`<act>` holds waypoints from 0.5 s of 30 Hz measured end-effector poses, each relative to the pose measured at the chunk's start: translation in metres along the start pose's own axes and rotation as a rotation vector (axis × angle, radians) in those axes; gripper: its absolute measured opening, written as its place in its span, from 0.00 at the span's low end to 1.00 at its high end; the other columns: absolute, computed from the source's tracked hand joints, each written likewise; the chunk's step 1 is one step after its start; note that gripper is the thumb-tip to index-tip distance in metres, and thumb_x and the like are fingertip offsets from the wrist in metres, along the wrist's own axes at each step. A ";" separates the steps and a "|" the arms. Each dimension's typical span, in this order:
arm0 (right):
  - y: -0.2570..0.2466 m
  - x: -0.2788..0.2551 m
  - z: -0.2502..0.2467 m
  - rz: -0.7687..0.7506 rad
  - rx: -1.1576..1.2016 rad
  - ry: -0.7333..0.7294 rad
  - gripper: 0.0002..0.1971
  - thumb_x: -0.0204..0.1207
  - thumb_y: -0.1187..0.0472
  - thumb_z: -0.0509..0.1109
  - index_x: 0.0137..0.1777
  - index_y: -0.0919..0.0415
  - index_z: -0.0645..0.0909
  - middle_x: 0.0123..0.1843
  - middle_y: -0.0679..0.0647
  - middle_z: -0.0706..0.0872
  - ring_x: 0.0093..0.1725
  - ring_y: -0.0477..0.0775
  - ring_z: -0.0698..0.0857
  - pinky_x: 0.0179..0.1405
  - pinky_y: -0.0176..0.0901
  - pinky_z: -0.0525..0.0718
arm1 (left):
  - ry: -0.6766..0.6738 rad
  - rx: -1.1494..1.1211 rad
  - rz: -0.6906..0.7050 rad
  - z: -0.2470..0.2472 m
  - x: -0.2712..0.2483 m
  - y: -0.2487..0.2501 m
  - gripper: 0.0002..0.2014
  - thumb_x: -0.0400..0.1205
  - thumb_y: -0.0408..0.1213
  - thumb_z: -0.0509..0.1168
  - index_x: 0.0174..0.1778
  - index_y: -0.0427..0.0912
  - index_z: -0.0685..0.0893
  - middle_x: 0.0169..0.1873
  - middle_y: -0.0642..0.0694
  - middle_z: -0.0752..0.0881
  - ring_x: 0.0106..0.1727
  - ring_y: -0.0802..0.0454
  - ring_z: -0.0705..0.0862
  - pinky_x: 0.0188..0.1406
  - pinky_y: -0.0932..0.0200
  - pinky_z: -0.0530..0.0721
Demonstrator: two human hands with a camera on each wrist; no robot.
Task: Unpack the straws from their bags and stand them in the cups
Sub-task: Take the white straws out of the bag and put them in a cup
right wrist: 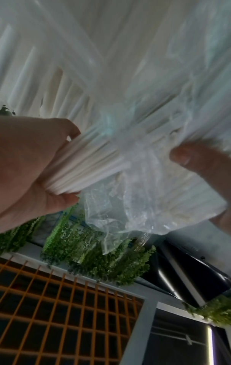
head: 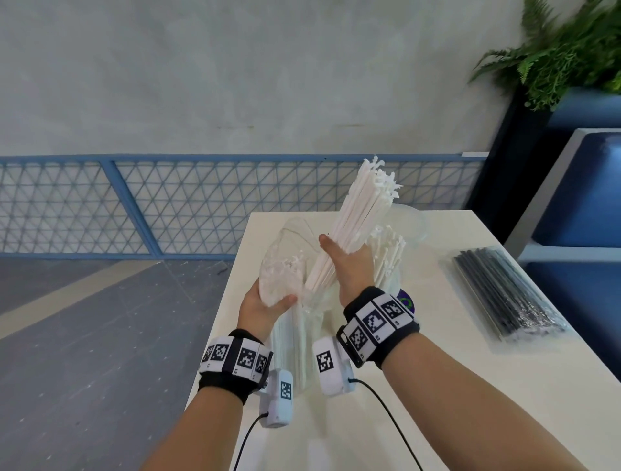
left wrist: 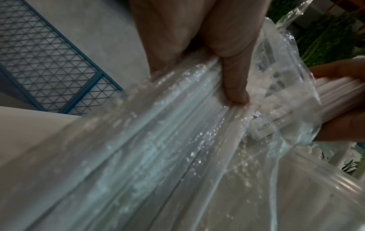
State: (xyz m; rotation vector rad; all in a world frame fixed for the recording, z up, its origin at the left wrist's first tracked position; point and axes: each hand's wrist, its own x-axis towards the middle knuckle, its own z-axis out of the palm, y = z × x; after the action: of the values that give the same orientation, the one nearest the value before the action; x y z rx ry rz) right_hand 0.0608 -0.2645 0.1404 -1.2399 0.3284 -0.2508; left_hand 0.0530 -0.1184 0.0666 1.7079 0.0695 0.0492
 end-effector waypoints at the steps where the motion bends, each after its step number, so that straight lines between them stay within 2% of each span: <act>1: -0.002 0.002 0.001 0.002 0.024 0.011 0.19 0.70 0.63 0.76 0.57 0.58 0.73 0.44 0.46 0.81 0.55 0.53 0.83 0.55 0.40 0.75 | 0.003 -0.005 0.001 0.000 0.000 0.001 0.24 0.72 0.31 0.74 0.64 0.39 0.78 0.54 0.45 0.86 0.55 0.49 0.83 0.54 0.58 0.77; 3: -0.006 0.004 0.001 -0.010 0.045 0.020 0.17 0.72 0.63 0.74 0.54 0.55 0.69 0.39 0.41 0.76 0.46 0.47 0.80 0.54 0.38 0.72 | 0.012 0.000 0.004 0.001 0.000 0.001 0.23 0.72 0.31 0.74 0.63 0.38 0.79 0.51 0.45 0.85 0.54 0.49 0.83 0.53 0.59 0.77; 4: -0.007 0.004 0.002 -0.012 0.050 0.032 0.17 0.72 0.63 0.74 0.53 0.55 0.68 0.39 0.41 0.76 0.45 0.47 0.79 0.54 0.39 0.73 | 0.018 0.004 0.004 0.002 0.001 0.001 0.22 0.72 0.30 0.74 0.62 0.38 0.79 0.51 0.45 0.85 0.53 0.48 0.83 0.53 0.59 0.77; 6: -0.007 0.006 0.003 -0.003 0.057 0.056 0.16 0.72 0.62 0.75 0.53 0.55 0.71 0.41 0.43 0.79 0.51 0.52 0.81 0.54 0.42 0.75 | 0.028 0.007 -0.003 0.002 0.003 0.001 0.22 0.72 0.30 0.74 0.62 0.37 0.79 0.50 0.44 0.85 0.53 0.47 0.83 0.53 0.57 0.77; 8: -0.009 0.007 0.005 0.008 0.078 0.080 0.17 0.71 0.62 0.75 0.56 0.61 0.74 0.46 0.48 0.83 0.54 0.55 0.83 0.53 0.44 0.78 | 0.035 0.005 -0.010 0.003 0.004 0.000 0.22 0.72 0.30 0.74 0.62 0.37 0.79 0.51 0.44 0.85 0.54 0.46 0.83 0.54 0.56 0.77; 10: -0.012 0.006 0.003 0.008 0.119 0.101 0.22 0.71 0.62 0.75 0.64 0.66 0.76 0.53 0.55 0.85 0.54 0.55 0.84 0.49 0.41 0.81 | 0.041 0.005 -0.010 0.003 0.004 -0.001 0.22 0.71 0.30 0.75 0.62 0.37 0.79 0.51 0.44 0.85 0.54 0.46 0.82 0.54 0.56 0.77; 12: -0.018 0.008 0.000 -0.009 0.156 0.117 0.24 0.71 0.61 0.76 0.65 0.68 0.76 0.56 0.58 0.85 0.53 0.56 0.84 0.42 0.37 0.83 | 0.051 0.005 -0.016 0.003 0.005 -0.001 0.23 0.71 0.30 0.75 0.62 0.36 0.79 0.50 0.44 0.84 0.53 0.47 0.82 0.53 0.57 0.76; 14: -0.026 0.011 -0.004 -0.037 0.167 0.138 0.22 0.70 0.59 0.76 0.60 0.70 0.78 0.51 0.59 0.87 0.51 0.56 0.86 0.44 0.39 0.85 | 0.062 0.003 -0.031 0.002 0.006 -0.003 0.23 0.71 0.30 0.75 0.62 0.37 0.79 0.51 0.43 0.84 0.54 0.46 0.82 0.54 0.56 0.77; 15: -0.031 0.014 -0.007 -0.052 0.174 0.142 0.18 0.70 0.59 0.76 0.55 0.70 0.80 0.46 0.57 0.87 0.47 0.55 0.86 0.44 0.41 0.85 | 0.070 0.001 -0.038 0.001 0.007 -0.004 0.23 0.71 0.31 0.75 0.62 0.37 0.79 0.51 0.43 0.84 0.54 0.45 0.82 0.55 0.55 0.77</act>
State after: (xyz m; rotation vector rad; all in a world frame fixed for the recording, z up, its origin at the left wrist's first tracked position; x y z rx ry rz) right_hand 0.0706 -0.2848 0.1660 -1.0617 0.3891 -0.4055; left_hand 0.0599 -0.1181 0.0623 1.7051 0.1538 0.0812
